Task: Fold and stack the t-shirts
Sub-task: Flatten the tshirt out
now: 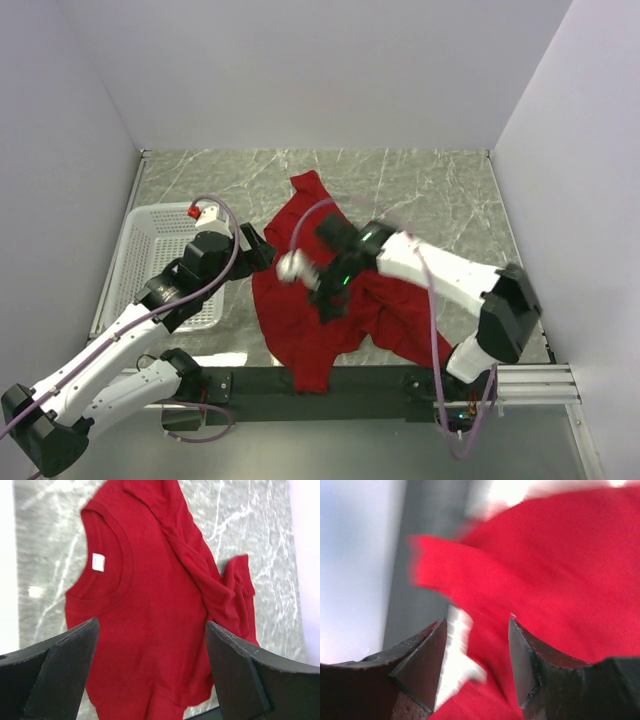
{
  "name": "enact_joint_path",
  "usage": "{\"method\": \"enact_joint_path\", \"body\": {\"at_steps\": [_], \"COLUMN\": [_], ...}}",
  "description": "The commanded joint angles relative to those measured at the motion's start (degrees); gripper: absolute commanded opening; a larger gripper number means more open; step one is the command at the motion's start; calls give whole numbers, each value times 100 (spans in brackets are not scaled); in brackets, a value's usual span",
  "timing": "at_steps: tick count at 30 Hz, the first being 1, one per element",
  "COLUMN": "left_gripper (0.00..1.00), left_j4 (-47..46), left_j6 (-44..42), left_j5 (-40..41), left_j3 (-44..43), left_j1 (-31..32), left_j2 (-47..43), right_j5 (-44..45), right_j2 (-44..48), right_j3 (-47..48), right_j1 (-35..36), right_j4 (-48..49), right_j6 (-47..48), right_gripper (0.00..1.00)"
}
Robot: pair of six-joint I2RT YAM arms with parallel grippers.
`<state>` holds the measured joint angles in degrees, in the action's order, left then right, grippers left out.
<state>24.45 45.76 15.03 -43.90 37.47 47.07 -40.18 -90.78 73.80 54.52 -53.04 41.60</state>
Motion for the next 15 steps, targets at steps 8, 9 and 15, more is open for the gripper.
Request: {"method": "enact_joint_path", "body": {"at_steps": [8,9,15], "left_gripper": [91,91,85], "left_j4": [-1179,-1196,-1301], "left_j6": [-137,-189,-392], "left_j5": [-1247,-1309,-1432], "left_j3": [-144,-354,-1032], "left_j1": [-3,-3,-3], "left_j2": [1303,1749,3341], "right_j5": [1416,1417,1742], "right_j2": [335,211,-817], "right_j3": [-621,-604,-244], "right_j1": [-4317,-4553,-5416], "right_j4": [1673,1726,1858], "right_j6": [-2497,-2726,-3140], "right_gripper": [57,56,55]}}
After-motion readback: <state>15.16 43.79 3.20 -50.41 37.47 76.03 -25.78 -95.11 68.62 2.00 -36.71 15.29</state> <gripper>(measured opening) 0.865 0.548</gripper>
